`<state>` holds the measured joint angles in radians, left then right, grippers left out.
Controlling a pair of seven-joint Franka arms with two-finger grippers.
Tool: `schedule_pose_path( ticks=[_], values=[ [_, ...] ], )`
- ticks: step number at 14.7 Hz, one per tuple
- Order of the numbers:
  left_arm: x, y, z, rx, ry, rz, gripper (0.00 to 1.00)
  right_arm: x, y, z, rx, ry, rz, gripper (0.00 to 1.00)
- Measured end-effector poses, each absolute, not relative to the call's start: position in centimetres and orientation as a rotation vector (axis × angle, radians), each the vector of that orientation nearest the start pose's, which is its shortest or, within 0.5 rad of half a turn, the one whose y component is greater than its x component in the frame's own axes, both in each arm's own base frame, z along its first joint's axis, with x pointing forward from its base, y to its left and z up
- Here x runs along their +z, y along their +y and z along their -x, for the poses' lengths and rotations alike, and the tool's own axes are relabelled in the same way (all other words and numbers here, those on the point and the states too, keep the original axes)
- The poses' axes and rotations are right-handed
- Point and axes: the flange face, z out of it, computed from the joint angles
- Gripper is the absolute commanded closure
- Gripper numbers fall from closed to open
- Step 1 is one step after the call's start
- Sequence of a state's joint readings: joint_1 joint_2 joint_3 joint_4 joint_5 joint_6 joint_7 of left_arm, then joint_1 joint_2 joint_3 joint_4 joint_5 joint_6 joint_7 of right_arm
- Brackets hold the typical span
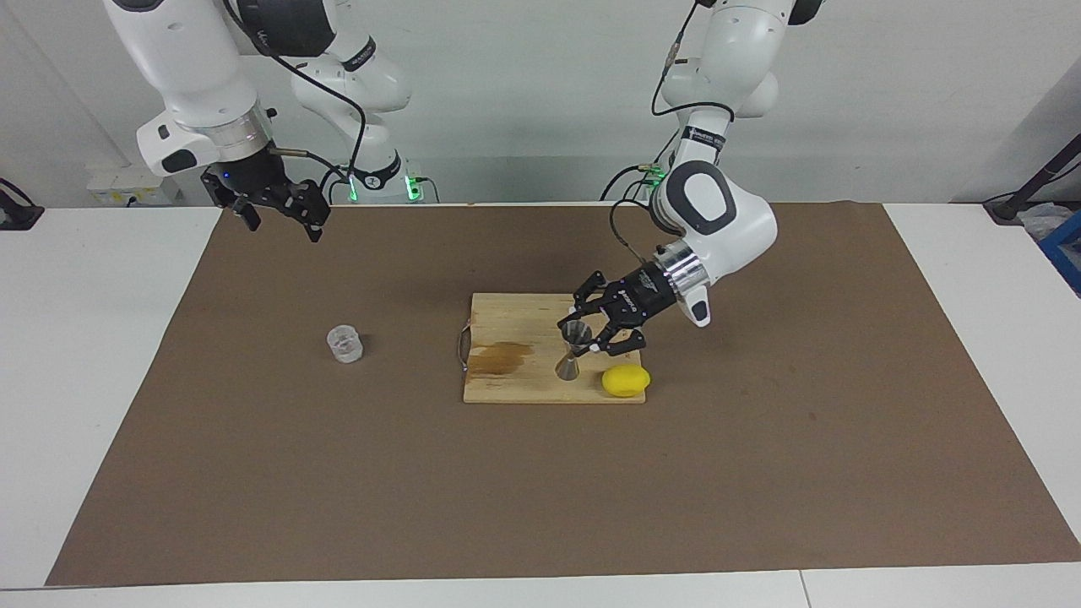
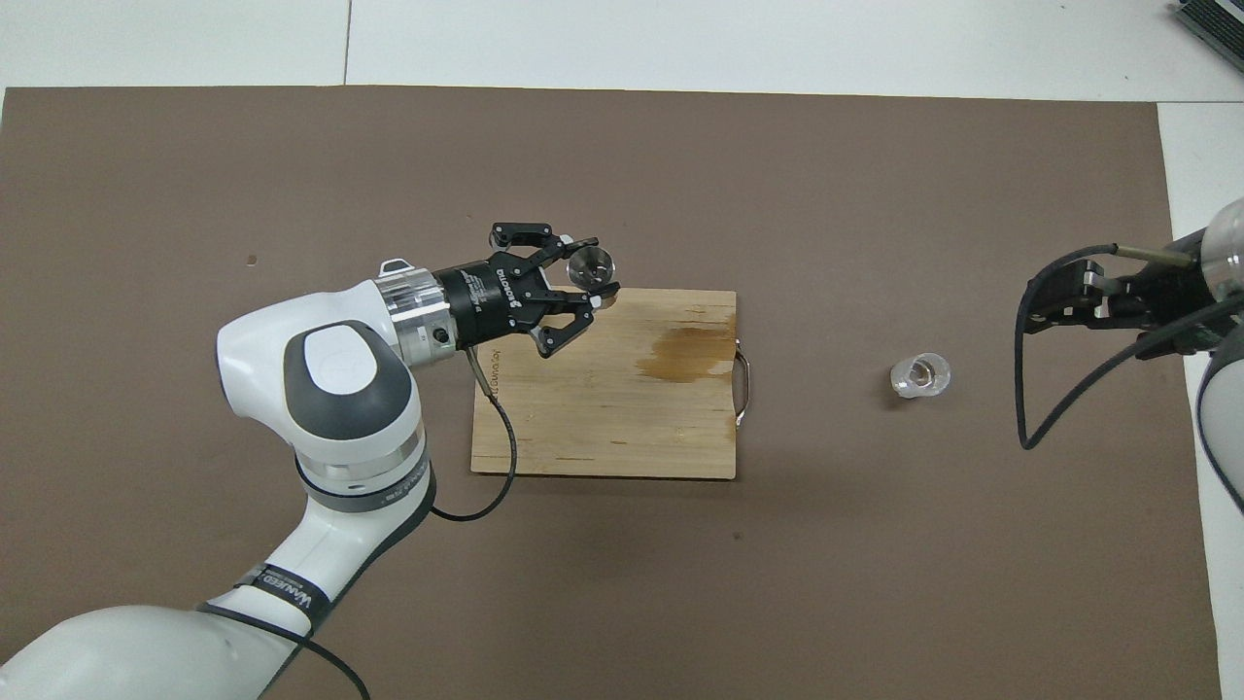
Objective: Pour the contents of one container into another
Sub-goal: 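Carry the metal cup with the left gripper over the wooden board, then lower the metal cup onto the board while the right gripper reaches the glass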
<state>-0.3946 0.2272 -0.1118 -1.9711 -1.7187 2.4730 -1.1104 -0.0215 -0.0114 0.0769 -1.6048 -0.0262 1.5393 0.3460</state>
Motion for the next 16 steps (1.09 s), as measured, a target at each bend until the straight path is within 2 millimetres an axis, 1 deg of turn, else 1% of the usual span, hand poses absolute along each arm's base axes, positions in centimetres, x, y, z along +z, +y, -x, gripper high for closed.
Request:
schedule_pose_path(
  ticks=[2,4,7,9,11,13,16],
  values=[
    [37.9,-32.3,-53.1,-0.867,1.729,-1.114,1.00,60.7,1.9,-54.7,0.090,0.591,3.126,0.04],
    [37.4,-34.6,-51.6,-0.867,1.744,-1.124,1.00,60.0,0.8,-54.8,0.105,0.730,3.099,0.07],
    [36.5,-36.5,-50.4,-0.873,1.754,-1.154,1.00,58.3,-1.0,-55.2,0.108,0.898,3.057,0.08],
    [35.9,-37.2,-50.2,-0.871,1.762,-1.164,1.00,56.9,-2.4,-55.3,0.142,1.035,3.014,0.08],
    [35.5,-38.0,-50.3,-0.874,1.760,-1.170,1.00,55.2,-3.8,-55.6,0.188,1.196,2.924,0.08],
    [35.1,-38.5,-50.6,-0.875,1.762,-1.172,1.00,52.6,-6.1,-55.8,0.245,1.340,2.819,0.08],
    [34.4,-39.5,-51.0,-0.868,1.766,-1.176,1.00,49.1,-9.6,-56.2,0.370,1.536,2.612,0.08]
  ],
)
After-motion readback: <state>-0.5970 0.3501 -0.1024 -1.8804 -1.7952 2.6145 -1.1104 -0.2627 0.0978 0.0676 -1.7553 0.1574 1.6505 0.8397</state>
